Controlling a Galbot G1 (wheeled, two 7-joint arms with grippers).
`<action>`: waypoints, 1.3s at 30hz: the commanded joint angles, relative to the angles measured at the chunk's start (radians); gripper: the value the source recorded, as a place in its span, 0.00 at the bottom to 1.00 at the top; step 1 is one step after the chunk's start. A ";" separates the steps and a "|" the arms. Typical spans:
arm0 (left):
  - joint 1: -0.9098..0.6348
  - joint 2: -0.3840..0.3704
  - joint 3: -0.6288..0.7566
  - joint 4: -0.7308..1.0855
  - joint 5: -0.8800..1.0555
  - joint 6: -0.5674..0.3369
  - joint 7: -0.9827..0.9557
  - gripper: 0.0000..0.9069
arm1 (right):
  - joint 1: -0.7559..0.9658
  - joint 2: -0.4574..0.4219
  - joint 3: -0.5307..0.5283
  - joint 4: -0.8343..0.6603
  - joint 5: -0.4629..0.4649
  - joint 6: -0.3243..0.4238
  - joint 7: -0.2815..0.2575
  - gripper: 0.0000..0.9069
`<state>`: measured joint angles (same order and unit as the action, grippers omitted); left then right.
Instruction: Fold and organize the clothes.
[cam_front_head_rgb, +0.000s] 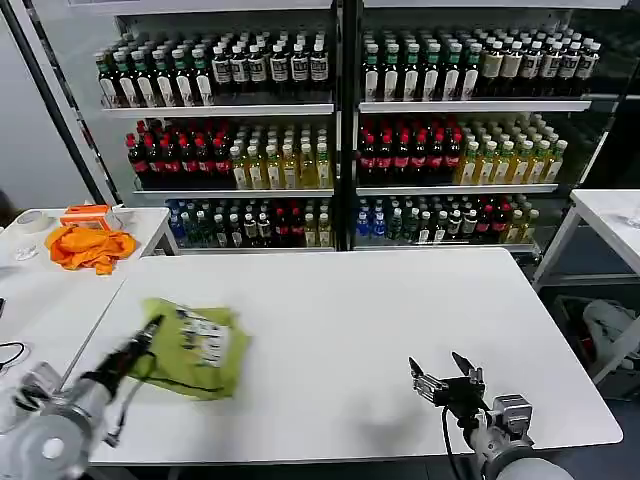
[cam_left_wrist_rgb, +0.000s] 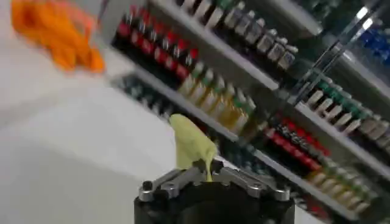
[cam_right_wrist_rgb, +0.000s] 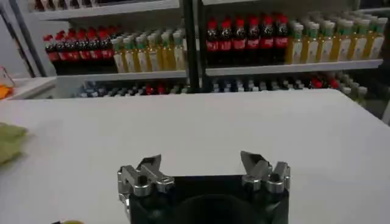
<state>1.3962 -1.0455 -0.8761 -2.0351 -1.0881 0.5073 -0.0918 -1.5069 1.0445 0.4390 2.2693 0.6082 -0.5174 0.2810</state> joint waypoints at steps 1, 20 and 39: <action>0.119 0.146 0.045 -0.114 0.672 -0.077 0.092 0.02 | -0.001 0.001 -0.009 -0.005 -0.005 0.004 -0.003 1.00; -0.204 -0.008 0.712 -0.079 0.695 0.071 0.027 0.02 | 0.010 -0.010 0.000 -0.025 -0.004 0.005 -0.002 1.00; -0.456 -0.309 0.919 0.210 0.302 0.028 -0.188 1.00 | 0.038 -0.023 0.010 -0.060 0.001 0.006 -0.004 1.00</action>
<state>1.0621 -1.2292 -0.0881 -1.9677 -0.6409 0.5516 -0.2141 -1.4747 1.0229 0.4478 2.2152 0.6087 -0.5112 0.2784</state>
